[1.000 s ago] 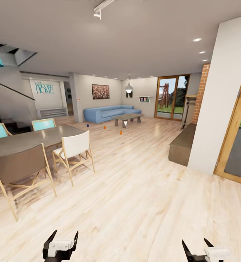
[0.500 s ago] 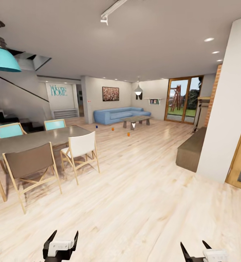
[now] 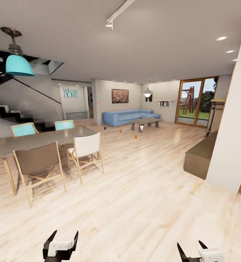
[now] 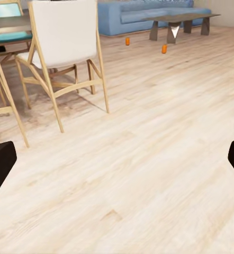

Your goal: Put the three can of soda from the living room inside the tash can in the kitchen.

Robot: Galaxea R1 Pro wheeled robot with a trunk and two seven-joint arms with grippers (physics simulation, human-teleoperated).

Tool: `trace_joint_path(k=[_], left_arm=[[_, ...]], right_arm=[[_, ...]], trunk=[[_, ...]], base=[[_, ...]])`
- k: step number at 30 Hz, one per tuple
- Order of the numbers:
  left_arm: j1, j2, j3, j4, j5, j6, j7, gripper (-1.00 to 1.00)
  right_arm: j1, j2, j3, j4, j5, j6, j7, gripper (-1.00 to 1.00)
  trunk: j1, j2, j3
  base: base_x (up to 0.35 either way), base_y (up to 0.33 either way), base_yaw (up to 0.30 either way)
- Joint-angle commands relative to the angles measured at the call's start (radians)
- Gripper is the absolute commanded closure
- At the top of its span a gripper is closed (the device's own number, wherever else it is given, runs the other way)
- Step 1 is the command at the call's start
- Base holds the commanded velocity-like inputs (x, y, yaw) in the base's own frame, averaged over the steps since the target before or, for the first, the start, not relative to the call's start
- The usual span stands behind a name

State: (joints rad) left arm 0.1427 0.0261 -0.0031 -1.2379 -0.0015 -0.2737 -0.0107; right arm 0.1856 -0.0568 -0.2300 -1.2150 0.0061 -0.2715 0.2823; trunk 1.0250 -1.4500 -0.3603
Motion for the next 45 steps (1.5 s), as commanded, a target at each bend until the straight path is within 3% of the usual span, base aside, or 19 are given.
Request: trace_joint_path(k=[1,24,45], left_arm=[[0.000,0.000,0.000,0.000,0.000,0.000,0.000,-1.00],[0.000,0.000,0.000,-0.001,0.001,-0.001,0.000,-1.00],[0.000,0.000,0.000,-0.002,0.002,-0.002,0.000,-1.00]], right_arm=[[0.000,0.000,0.000,0.000,0.000,0.000,0.000,-1.00],[0.000,0.000,0.002,0.000,0.000,0.000,0.000,-1.00],[0.000,-0.001,0.002,0.000,-0.007,0.000,-0.001,-1.00]], trunk=[[0.000,0.000,0.001],[0.000,0.000,0.010],[0.000,0.000,0.010]], base=[[0.116,-0.301,0.187],[0.228,-0.233,0.062],[0.259,-0.024,0.000]])
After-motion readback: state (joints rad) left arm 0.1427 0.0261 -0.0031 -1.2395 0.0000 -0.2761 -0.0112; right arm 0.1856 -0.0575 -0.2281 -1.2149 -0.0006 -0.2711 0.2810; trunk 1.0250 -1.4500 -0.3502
